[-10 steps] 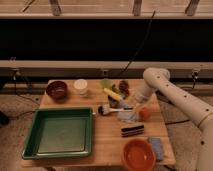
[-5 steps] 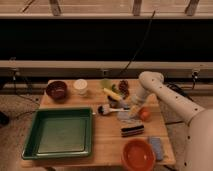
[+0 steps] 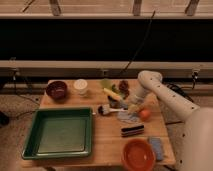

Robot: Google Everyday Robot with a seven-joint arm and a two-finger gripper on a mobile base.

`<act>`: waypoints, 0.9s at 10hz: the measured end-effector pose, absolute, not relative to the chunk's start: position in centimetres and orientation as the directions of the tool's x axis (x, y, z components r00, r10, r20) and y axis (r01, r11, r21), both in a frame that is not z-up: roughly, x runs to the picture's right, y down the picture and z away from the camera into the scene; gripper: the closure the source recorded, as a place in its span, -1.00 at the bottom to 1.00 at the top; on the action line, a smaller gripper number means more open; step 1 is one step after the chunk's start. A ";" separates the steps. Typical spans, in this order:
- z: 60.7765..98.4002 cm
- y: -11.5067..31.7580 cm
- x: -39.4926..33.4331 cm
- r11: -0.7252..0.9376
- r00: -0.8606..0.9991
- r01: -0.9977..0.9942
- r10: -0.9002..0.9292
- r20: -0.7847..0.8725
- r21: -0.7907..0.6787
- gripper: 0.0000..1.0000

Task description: Place brush in red bowl

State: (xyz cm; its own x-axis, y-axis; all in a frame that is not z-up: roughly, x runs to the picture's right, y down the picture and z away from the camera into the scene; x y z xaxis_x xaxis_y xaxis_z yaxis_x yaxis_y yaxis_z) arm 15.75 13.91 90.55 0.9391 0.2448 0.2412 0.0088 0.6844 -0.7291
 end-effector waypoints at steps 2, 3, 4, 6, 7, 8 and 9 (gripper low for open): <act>89.9 13.6 15.9 0.687 0.934 0.012 0.251 0.253 -0.727 0.81; 89.4 13.4 16.1 0.690 0.931 0.014 0.254 0.260 -0.724 0.97; 88.9 12.9 16.3 0.696 0.929 0.014 0.256 0.266 -0.718 1.00; 87.0 11.4 16.7 0.711 0.925 0.016 0.256 0.281 -0.703 1.00; 85.9 10.3 16.8 0.722 0.922 0.021 0.253 0.292 -0.691 1.00; 85.0 9.6 16.9 0.729 0.920 0.027 0.249 0.302 -0.684 1.00; 84.5 8.9 17.0 0.736 0.918 0.031 0.246 0.310 -0.676 1.00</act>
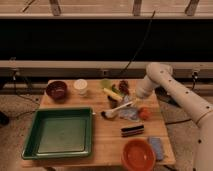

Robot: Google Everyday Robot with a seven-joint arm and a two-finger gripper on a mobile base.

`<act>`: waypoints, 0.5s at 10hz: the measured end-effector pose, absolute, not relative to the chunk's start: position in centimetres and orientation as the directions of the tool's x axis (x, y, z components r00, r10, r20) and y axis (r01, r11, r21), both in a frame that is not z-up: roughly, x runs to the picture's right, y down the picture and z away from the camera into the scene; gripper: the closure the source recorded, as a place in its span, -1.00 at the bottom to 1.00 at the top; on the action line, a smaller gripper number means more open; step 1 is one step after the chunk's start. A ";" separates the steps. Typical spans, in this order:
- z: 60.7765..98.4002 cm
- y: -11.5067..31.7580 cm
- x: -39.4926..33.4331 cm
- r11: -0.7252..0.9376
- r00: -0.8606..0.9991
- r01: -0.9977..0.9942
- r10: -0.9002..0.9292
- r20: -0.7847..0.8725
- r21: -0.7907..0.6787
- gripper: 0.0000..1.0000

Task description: Place brush in red bowl

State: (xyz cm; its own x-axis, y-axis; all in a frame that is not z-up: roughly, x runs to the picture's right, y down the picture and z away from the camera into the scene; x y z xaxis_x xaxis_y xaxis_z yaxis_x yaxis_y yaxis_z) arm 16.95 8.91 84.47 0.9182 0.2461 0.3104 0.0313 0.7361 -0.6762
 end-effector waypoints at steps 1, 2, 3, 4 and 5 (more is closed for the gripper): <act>84.0 8.3 16.9 0.743 0.915 0.040 0.241 0.323 -0.668 1.00; 83.6 7.8 16.7 0.748 0.913 0.048 0.236 0.333 -0.662 1.00; 83.3 7.6 16.7 0.750 0.912 0.053 0.232 0.338 -0.659 1.00; 82.8 7.0 17.0 0.754 0.911 0.059 0.228 0.345 -0.654 1.00; 82.3 6.6 17.5 0.757 0.910 0.061 0.226 0.349 -0.650 1.00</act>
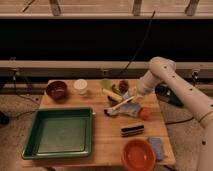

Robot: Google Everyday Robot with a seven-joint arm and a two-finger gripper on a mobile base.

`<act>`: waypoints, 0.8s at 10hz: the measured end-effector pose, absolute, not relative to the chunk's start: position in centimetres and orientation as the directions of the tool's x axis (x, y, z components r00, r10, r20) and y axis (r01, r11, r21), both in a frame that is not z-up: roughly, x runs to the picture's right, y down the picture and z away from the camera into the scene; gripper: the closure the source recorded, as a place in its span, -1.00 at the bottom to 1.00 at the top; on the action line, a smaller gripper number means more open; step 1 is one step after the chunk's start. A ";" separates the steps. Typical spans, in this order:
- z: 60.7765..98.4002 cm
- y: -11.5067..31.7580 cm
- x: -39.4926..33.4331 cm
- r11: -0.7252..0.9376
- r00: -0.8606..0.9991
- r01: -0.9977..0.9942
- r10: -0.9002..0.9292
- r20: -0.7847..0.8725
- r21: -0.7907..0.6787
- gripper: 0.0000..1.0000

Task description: Place brush in red bowl

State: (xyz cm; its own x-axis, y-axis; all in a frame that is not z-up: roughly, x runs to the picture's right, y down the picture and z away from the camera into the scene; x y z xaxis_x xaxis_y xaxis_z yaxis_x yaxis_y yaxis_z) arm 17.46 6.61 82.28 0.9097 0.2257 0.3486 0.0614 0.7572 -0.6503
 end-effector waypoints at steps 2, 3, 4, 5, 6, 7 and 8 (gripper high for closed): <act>80.9 5.9 19.4 0.761 0.912 0.070 0.214 0.351 -0.645 1.00; 79.9 5.6 20.7 0.762 0.913 0.077 0.206 0.353 -0.643 1.00; 79.0 5.3 21.5 0.765 0.913 0.080 0.201 0.355 -0.639 1.00; 77.9 5.1 22.1 0.766 0.912 0.088 0.196 0.361 -0.637 1.00; 76.6 5.1 22.7 0.766 0.908 0.098 0.192 0.372 -0.635 1.00; 75.7 5.2 23.0 0.767 0.904 0.109 0.188 0.384 -0.632 1.00; 75.2 5.3 23.1 0.766 0.901 0.114 0.188 0.391 -0.633 1.00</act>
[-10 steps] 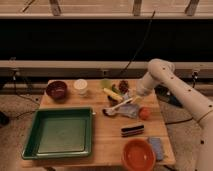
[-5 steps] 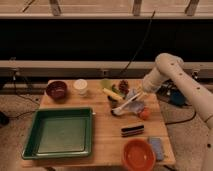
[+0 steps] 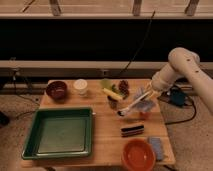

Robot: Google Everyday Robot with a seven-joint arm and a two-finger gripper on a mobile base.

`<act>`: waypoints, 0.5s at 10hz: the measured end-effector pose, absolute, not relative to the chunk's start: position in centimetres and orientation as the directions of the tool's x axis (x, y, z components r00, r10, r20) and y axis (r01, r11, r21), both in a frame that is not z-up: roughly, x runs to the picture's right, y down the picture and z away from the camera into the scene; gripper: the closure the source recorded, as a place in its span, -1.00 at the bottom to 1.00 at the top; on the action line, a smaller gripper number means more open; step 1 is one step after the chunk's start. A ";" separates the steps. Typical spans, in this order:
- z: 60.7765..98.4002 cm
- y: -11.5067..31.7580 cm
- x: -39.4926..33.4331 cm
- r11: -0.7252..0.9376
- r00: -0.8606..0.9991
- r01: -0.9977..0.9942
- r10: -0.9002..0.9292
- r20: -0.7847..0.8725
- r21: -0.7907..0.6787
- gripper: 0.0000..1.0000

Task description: Place brush in red bowl

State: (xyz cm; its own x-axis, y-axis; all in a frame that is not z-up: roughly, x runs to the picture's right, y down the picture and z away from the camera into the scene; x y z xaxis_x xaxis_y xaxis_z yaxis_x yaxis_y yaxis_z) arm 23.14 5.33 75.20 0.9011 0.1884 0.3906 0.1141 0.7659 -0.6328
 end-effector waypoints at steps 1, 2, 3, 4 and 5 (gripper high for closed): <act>74.7 5.4 23.5 0.766 0.898 0.118 0.190 0.397 -0.633 1.00; 74.4 5.4 23.5 0.763 0.896 0.127 0.185 0.403 -0.634 1.00; 74.0 5.6 23.7 0.760 0.895 0.133 0.184 0.407 -0.636 1.00; 73.6 5.8 24.2 0.755 0.892 0.141 0.183 0.412 -0.640 1.00; 73.2 6.2 24.8 0.749 0.889 0.155 0.179 0.422 -0.644 1.00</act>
State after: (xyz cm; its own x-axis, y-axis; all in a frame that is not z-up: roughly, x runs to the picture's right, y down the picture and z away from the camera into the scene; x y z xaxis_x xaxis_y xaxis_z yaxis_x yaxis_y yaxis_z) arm 24.79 6.15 73.16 0.8889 0.1787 0.4218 0.1549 0.7493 -0.6438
